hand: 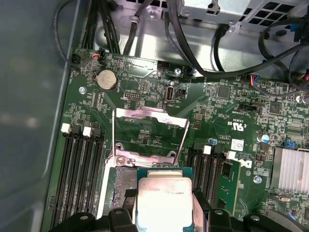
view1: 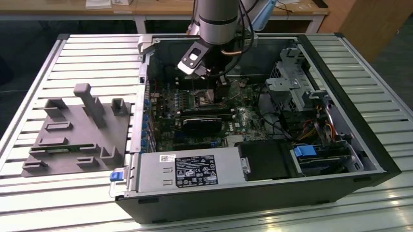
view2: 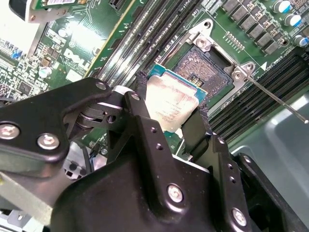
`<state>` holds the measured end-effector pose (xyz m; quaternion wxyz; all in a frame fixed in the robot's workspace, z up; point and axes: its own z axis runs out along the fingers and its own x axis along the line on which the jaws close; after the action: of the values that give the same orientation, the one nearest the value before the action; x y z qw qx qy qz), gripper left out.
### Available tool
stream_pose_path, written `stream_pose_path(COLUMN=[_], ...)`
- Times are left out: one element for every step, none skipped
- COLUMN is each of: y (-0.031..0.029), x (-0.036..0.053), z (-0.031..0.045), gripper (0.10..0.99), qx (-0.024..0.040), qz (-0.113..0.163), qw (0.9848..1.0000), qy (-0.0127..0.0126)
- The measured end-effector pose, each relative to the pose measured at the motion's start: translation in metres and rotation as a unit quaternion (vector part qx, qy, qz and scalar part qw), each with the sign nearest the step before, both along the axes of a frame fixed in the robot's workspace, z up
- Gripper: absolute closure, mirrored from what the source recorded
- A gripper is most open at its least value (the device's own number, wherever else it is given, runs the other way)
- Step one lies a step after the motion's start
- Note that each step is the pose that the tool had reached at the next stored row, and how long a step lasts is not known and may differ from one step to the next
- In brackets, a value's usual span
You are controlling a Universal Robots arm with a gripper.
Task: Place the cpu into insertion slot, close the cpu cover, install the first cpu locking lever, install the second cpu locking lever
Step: 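Place the cpu into insertion slot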
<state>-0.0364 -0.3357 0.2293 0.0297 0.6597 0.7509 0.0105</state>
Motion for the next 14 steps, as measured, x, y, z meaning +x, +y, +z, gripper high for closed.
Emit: stream_pose_path(y=[0.0007, 0.0012, 0.0017, 0.0022, 0.0026, 0.0033, 0.0043, 0.0053, 0.0060, 0.0067, 0.0072, 0.0075, 0.0078, 0.0080], x=[0.0000, 0.0000, 0.0000, 0.0000, 0.0000, 0.0000, -0.0001, -0.0002, -0.0003, -0.0005, -0.0008, -0.0011, -0.0014, -0.0017], z=[-0.0004, -0.0007, -0.0010, -0.0014, -0.0017, -0.0020, -0.0023, -0.0025, -0.0027, -0.0029, -0.0032, -0.0034, -0.0037, -0.0041], gripper=[0.549, 0.549, 0.549, 0.549, 0.549, 0.549, 0.549, 0.549, 0.549, 0.549, 0.549, 0.549, 0.549, 0.549], qx=[-0.0012, -0.0026, -0.0042, -0.0055, -0.0064, -0.0066, -0.0066, -0.0067, -0.0067, -0.0067, -0.0067, -0.0066, -0.0066, -0.0066], qz=[-0.001, -0.003, -0.004, -0.006, -0.007, -0.009, -0.012, -0.014, -0.016, -0.019, -0.022, -0.025, -0.029, -0.033], qw=[1.0000, 1.0000, 1.0000, 1.0000, 1.0000, 0.9999, 0.9999, 0.9999, 0.9998, 0.9998, 0.9997, 0.9997, 0.9996, 0.9994], qy=[0.0000, 0.0000, 0.0000, 0.0000, 0.0000, 0.0001, 0.0000, 0.0001, 0.0001, 0.0001, 0.0001, 0.0001, 0.0001, 0.0001])
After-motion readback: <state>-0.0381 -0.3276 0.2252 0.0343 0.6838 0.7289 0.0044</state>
